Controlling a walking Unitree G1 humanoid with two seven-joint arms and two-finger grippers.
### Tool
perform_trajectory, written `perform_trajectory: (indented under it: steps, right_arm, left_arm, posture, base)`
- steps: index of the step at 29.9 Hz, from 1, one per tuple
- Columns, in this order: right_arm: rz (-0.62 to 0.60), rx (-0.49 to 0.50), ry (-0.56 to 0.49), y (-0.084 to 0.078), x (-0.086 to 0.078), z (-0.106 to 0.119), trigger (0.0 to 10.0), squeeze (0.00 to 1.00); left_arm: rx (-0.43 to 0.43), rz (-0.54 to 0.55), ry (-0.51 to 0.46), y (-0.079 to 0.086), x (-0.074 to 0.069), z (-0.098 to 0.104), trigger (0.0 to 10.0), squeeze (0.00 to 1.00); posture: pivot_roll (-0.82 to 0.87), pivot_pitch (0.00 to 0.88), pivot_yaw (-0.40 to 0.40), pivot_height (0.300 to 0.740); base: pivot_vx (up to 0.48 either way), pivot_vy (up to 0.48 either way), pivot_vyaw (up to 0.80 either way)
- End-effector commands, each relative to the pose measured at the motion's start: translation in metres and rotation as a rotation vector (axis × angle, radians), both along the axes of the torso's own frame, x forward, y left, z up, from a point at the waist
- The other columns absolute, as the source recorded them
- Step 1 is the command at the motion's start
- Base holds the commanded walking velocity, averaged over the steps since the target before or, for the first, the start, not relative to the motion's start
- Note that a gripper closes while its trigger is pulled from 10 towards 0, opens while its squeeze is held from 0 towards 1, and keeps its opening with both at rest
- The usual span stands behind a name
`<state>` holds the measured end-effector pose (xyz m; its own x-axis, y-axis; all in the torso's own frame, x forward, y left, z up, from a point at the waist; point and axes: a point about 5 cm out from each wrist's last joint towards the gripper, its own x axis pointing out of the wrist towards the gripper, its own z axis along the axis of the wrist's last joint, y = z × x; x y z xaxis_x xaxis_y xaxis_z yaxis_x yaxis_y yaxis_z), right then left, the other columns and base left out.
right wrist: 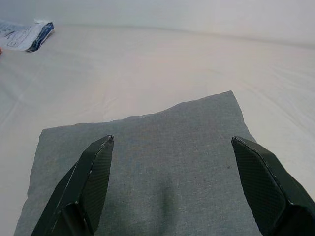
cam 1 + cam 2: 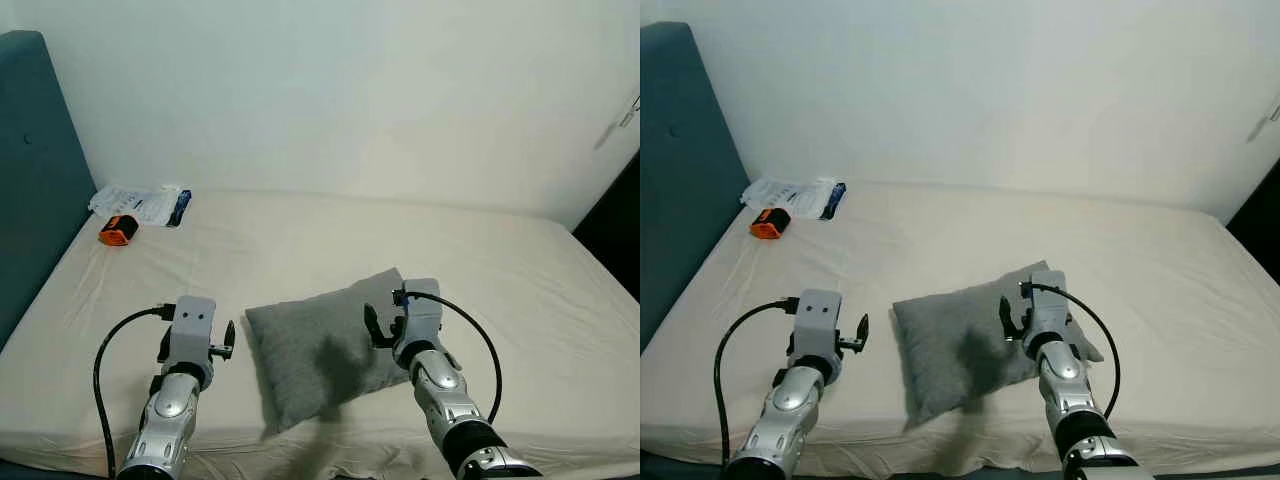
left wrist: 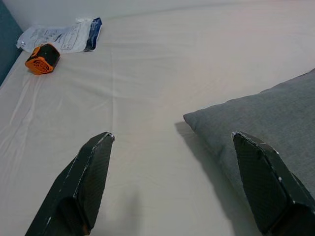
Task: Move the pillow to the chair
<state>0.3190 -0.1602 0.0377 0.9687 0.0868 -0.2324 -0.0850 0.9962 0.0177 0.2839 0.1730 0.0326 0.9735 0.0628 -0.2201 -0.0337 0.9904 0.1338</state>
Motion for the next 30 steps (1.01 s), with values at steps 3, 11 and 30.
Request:
perform_trajectory:
  steps: [3,11,30]
  right_arm:
    - [-0.025,-0.017,0.009,-0.0035,0.0004,-0.0010,10.0,0.00]
    - [-0.027,-0.009,-0.003,-0.0043,0.0014,0.0009,10.0,0.00]
    - [-0.058,-0.007,-0.017,-0.0077,0.0033,0.0037,10.0,0.00]
  left_arm:
    - [-0.006,-0.009,0.005,-0.0047,0.0019,0.0000,10.0,0.00]
    - [-0.012,-0.009,-0.001,-0.0028,0.0035,0.0018,10.0,0.00]
    - [-0.036,0.006,0.015,-0.0013,0.0002,-0.0023,10.0,0.00]
  posture:
    - [0.02,0.000,-0.103,0.740]
    - [0.02,0.000,-0.098,0.740]
    - [0.02,0.000,-0.095,0.740]
  base:
    - [0.000,0.000,0.00]
    - [0.000,0.000,0.00]
    - [0.000,0.000,0.00]
